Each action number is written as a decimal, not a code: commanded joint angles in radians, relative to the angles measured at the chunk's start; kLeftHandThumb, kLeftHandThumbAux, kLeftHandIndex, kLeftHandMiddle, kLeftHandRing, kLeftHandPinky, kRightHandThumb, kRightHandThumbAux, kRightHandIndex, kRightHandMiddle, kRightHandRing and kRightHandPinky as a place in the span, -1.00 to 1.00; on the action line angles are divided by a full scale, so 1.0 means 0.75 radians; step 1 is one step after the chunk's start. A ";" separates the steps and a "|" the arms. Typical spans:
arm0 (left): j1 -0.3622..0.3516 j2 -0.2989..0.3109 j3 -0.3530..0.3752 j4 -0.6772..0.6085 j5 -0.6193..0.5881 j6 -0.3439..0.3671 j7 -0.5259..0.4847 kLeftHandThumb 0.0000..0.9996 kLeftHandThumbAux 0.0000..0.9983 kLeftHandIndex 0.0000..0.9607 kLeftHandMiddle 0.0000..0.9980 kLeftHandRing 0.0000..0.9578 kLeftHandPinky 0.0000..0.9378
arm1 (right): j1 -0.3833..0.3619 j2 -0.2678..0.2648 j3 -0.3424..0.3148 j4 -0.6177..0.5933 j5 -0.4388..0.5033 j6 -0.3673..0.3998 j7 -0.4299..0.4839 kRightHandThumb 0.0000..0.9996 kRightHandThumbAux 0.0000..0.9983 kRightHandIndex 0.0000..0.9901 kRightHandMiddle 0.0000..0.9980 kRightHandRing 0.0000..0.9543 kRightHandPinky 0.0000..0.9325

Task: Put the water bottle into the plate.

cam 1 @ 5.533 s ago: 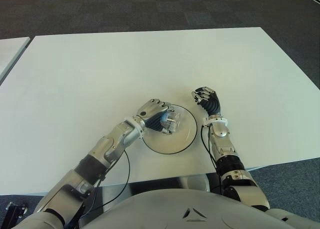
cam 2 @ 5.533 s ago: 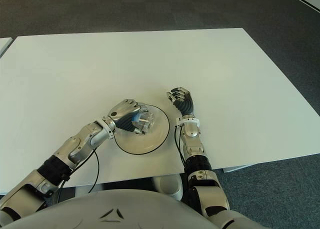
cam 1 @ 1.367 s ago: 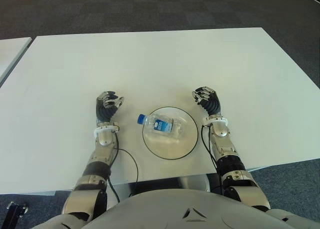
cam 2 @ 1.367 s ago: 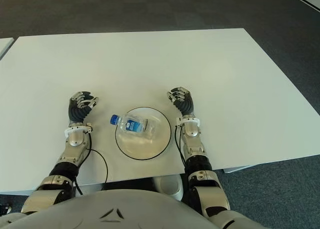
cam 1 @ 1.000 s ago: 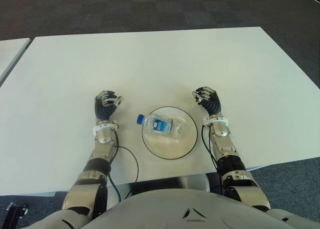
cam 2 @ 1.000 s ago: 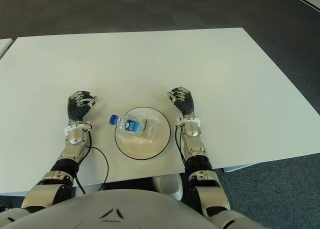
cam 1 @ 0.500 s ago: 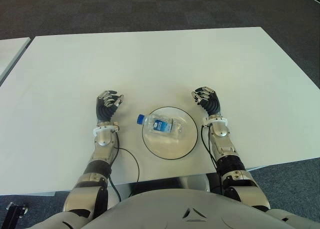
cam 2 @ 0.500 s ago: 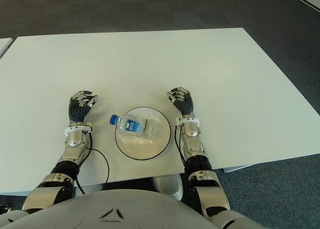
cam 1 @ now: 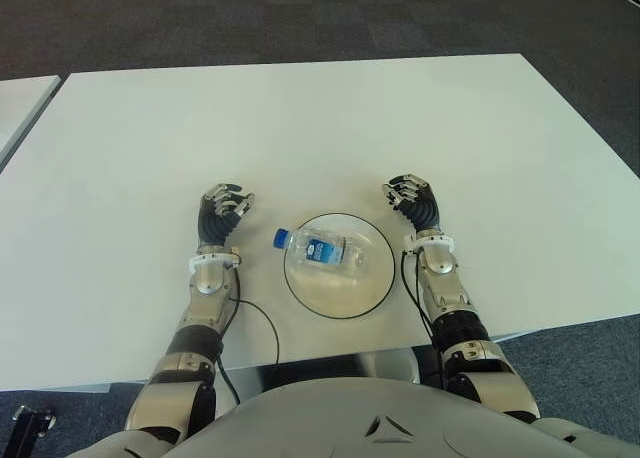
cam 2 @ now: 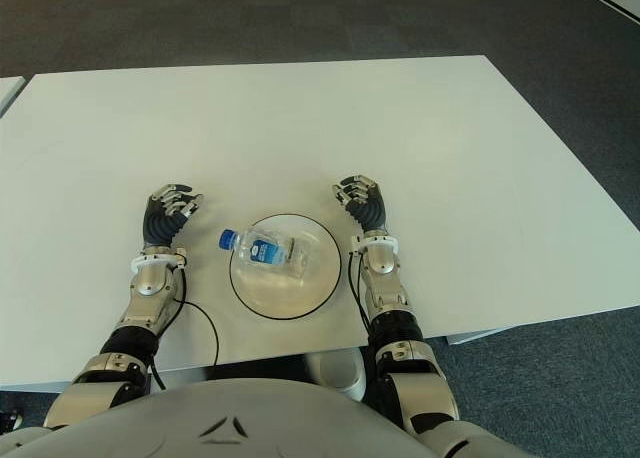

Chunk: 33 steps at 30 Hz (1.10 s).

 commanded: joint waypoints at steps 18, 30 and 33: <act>0.078 0.018 -0.064 -0.069 0.049 0.074 -0.078 0.41 0.43 -0.09 0.24 0.26 0.27 | 0.002 0.044 0.030 0.030 -0.025 0.012 -0.066 0.41 0.46 -0.13 0.23 0.32 0.37; 0.089 0.004 -0.058 -0.116 0.048 0.109 -0.059 0.41 0.43 -0.09 0.23 0.24 0.23 | -0.006 0.052 0.030 0.047 -0.028 0.016 -0.080 0.41 0.46 -0.13 0.24 0.32 0.34; 0.086 0.005 -0.064 -0.112 0.054 0.092 -0.067 0.41 0.43 -0.09 0.23 0.24 0.25 | -0.010 0.055 0.029 0.054 -0.028 0.016 -0.086 0.41 0.46 -0.13 0.24 0.32 0.35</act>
